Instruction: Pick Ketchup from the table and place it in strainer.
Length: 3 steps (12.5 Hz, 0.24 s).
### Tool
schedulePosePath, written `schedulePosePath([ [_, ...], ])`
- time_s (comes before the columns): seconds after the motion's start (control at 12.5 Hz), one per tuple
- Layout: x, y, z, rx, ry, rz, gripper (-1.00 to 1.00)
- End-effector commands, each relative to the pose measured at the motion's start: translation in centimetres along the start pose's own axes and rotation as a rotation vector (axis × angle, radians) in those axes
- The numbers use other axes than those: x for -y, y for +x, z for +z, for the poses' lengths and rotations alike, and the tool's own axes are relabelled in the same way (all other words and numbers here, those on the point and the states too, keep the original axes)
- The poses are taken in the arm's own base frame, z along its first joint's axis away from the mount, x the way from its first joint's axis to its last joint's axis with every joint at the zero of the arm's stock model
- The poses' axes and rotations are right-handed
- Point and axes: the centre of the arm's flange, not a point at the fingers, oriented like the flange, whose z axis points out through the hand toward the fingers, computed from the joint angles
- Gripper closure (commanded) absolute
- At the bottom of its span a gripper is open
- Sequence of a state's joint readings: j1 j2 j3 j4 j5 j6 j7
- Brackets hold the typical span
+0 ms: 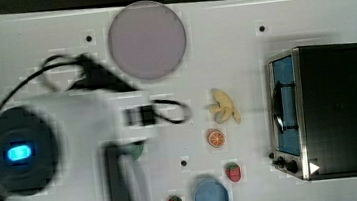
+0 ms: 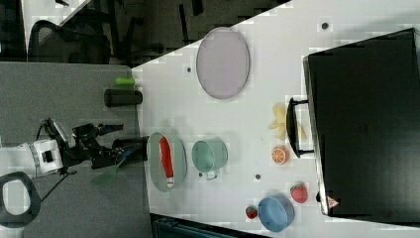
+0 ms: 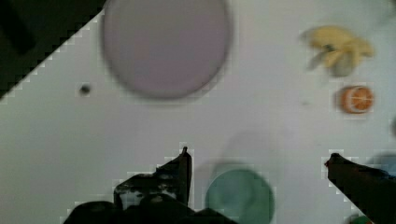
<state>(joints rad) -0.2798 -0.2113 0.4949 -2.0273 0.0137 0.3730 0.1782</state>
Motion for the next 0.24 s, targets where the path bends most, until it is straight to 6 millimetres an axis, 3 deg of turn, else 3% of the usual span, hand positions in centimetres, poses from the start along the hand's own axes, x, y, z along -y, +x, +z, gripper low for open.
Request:
schedulePosePath([
  [0.08, -6.0, 7.2, 0.0, 0.082, -0.022, 0.231, -1.00],
  [0.24, -8.0, 9.6, -2.3, 0.094, -0.022, 0.277, -1.00],
])
